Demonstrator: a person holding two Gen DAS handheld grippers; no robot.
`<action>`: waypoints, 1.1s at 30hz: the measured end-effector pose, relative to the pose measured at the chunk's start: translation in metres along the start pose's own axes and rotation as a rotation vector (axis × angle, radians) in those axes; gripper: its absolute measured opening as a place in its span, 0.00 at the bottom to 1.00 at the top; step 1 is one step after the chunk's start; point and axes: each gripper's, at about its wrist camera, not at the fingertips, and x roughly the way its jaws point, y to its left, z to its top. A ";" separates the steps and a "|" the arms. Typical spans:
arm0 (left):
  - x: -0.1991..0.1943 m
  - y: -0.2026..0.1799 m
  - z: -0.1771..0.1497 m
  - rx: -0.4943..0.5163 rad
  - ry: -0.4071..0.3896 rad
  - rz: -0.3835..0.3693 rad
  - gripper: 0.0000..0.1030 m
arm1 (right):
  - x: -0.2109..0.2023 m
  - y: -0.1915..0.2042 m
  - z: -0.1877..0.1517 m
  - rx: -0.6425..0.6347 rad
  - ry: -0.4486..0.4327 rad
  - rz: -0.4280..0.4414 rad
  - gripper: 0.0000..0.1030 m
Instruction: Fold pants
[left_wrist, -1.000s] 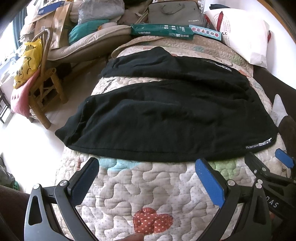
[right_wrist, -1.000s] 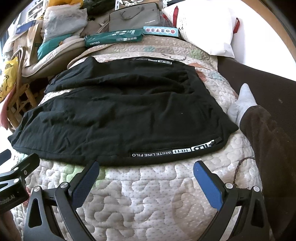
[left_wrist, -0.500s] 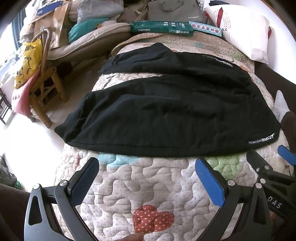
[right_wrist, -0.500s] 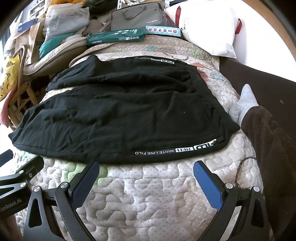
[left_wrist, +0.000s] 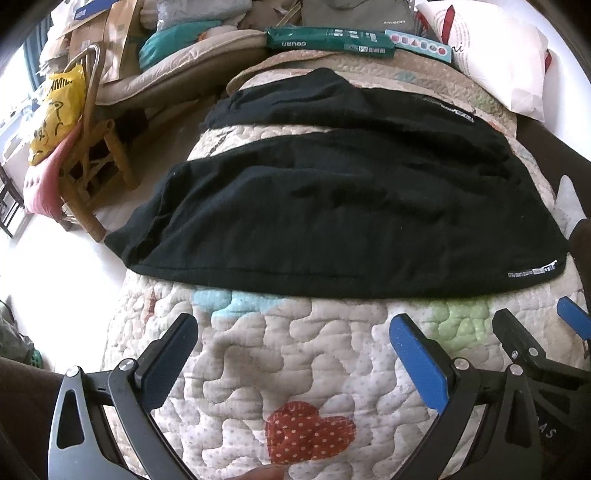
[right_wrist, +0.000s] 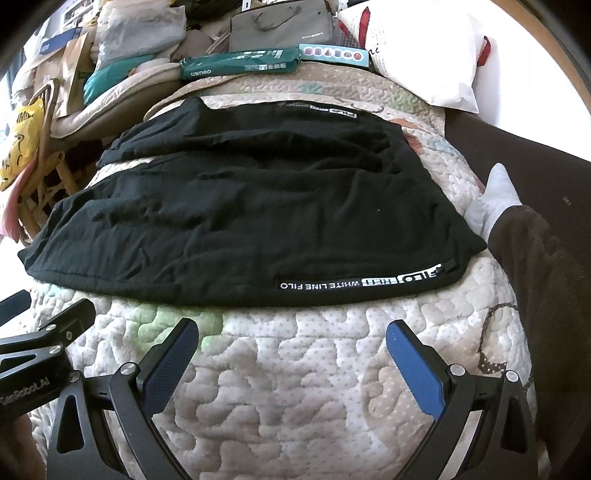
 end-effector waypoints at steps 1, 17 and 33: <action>0.001 0.000 -0.001 -0.002 0.007 0.002 1.00 | 0.000 0.001 -0.001 -0.003 0.002 -0.001 1.00; 0.010 0.004 -0.010 -0.011 0.021 0.006 1.00 | 0.013 -0.001 -0.014 0.053 0.077 0.053 1.00; 0.004 0.007 -0.017 0.028 0.006 -0.027 1.00 | 0.017 -0.003 -0.013 0.053 0.086 0.051 1.00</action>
